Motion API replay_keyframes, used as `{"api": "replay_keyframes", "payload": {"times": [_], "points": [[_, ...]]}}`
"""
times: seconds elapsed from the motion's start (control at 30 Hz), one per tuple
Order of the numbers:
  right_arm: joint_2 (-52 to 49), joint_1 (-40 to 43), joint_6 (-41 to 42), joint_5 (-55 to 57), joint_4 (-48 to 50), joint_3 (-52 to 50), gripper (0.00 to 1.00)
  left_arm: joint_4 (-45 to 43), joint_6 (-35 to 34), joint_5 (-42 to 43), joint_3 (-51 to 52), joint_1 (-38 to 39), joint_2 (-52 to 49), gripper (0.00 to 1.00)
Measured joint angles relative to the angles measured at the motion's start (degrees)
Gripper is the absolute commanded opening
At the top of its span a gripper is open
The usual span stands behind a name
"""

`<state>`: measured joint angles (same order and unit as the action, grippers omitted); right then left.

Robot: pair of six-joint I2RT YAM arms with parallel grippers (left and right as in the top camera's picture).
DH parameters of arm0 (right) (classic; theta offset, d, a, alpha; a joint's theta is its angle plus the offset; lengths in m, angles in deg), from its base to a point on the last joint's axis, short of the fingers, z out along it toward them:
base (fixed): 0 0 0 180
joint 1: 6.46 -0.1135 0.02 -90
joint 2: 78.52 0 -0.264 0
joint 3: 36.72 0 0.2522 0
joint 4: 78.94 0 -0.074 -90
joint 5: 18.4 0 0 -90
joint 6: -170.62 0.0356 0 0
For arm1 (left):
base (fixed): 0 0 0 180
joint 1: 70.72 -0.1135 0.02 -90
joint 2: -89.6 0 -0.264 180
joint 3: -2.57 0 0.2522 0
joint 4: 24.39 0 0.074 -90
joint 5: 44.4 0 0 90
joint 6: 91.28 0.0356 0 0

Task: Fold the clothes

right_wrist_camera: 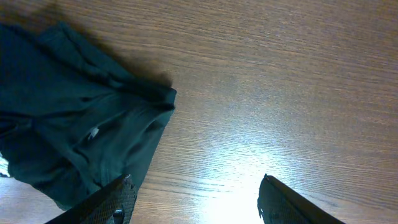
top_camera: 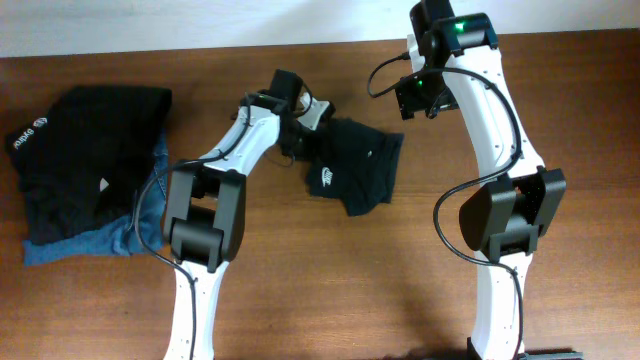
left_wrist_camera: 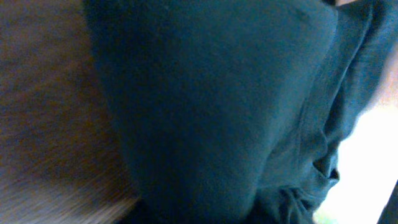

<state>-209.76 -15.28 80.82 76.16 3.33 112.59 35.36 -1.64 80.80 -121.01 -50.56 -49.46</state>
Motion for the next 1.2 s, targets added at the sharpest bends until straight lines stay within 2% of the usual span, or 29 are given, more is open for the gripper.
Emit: {"api": "replay_keyframes", "payload": {"times": [0.1,0.37,0.53,0.73,0.83,0.93,1.2], "points": [[0.0,0.0,0.0,0.0,-0.1,0.0,0.68,0.2,0.2,0.0,0.0,0.1,-0.2,0.01],[0.0,0.0,0.0,0.0,-0.1,0.0,0.68,5.0,0.7,-2.0,-0.4,-3.3,0.1,0.01],[0.0,0.0,0.0,0.0,-0.1,0.0,0.68,10.0,0.8,-10.1,-0.7,-7.0,3.7,0.01],[0.0,0.0,0.0,0.0,-0.4,0.0,0.68,13.7,0.9,-20.0,-1.6,-11.5,12.9,0.01],[0.0,0.0,0.0,0.0,-0.6,0.0,0.68,14.4,1.3,-24.9,-1.9,-13.1,17.7,0.01],[0.0,0.0,0.0,0.0,-1.1,0.0,0.68,14.4,2.6,-33.3,-2.4,-15.5,23.3,0.01],[0.0,0.0,0.0,0.0,-1.5,0.0,0.68,14.4,6.1,-44.8,-2.5,-23.6,28.5,0.01]]}}
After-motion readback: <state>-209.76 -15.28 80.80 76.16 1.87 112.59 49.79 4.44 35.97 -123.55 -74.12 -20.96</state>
